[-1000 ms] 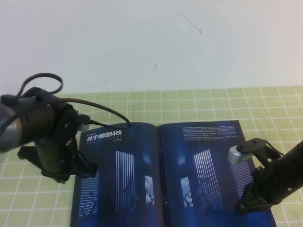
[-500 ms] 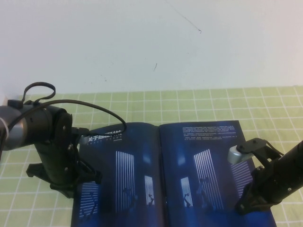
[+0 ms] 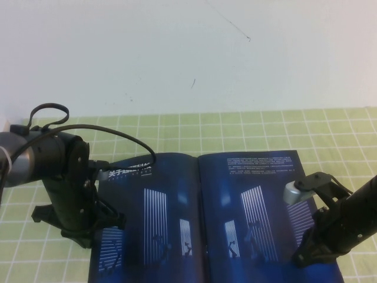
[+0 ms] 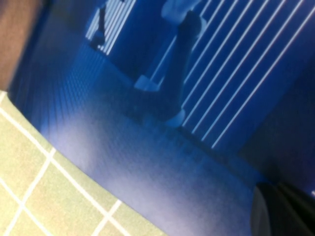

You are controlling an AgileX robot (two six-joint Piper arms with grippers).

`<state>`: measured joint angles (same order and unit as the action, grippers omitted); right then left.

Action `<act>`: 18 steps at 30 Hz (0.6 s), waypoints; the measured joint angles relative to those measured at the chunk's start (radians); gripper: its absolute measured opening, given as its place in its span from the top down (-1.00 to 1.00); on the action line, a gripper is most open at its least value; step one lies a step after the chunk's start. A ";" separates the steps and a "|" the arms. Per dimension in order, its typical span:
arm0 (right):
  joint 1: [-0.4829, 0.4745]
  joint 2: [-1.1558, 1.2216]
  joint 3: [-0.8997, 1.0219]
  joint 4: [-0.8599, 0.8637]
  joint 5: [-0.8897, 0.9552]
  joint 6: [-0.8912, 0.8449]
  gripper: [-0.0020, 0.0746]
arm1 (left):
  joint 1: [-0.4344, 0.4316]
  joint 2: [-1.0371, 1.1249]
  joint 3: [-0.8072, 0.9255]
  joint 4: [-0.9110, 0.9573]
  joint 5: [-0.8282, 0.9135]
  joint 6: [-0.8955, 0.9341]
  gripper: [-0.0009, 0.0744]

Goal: Close book
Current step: Close the open book

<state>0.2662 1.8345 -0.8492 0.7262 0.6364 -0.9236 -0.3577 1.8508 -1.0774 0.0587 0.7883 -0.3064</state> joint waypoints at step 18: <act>0.000 0.004 0.000 0.023 -0.005 -0.002 0.95 | -0.004 0.016 -0.018 -0.260 -0.018 0.225 0.98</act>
<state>0.2662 1.8387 -0.8492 0.7493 0.6319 -0.9259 -0.3613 1.8668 -1.0951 -0.2012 0.7705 -0.0813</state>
